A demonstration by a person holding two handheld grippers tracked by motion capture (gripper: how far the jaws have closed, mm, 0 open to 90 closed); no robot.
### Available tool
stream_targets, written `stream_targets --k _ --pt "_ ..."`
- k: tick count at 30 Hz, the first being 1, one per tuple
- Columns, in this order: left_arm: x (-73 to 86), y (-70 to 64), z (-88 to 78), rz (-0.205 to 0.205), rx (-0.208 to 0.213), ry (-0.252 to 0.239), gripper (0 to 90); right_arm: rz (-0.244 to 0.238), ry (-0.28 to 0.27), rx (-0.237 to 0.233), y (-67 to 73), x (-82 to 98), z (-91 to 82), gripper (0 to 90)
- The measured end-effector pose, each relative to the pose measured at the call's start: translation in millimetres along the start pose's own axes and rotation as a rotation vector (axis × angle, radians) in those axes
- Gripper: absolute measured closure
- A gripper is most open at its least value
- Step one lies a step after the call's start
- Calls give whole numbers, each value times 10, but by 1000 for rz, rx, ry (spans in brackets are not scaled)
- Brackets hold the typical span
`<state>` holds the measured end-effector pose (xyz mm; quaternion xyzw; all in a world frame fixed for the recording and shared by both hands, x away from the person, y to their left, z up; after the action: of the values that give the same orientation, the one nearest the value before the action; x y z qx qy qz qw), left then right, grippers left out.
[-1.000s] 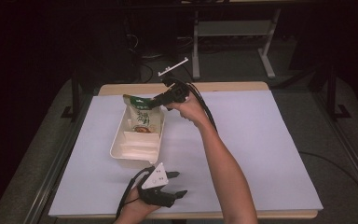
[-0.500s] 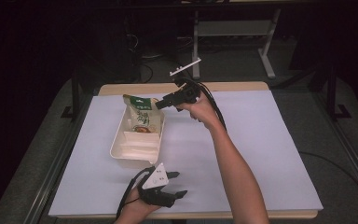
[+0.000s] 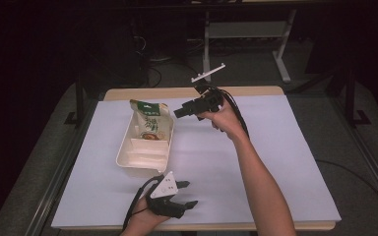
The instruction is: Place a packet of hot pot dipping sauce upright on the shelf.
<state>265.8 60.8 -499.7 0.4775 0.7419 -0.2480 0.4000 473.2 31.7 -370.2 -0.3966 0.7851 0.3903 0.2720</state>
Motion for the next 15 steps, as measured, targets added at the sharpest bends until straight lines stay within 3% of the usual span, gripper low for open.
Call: stream_targets --k 15 --pt "3 -6 2 3 1 -1 346 2 -6 -2 66 243 -262 383"
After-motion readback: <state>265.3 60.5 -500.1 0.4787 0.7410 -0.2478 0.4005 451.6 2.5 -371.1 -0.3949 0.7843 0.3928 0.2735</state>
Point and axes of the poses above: each handheld gripper's, and its own axes: z roughly forward along the jaws, x roughly out of its underside, y roughly to its left, the point moved 10 cm from there along z, roughly forward along the jaws, and after that the axes turned 3 degrees about -x, right-handed, at the moved point
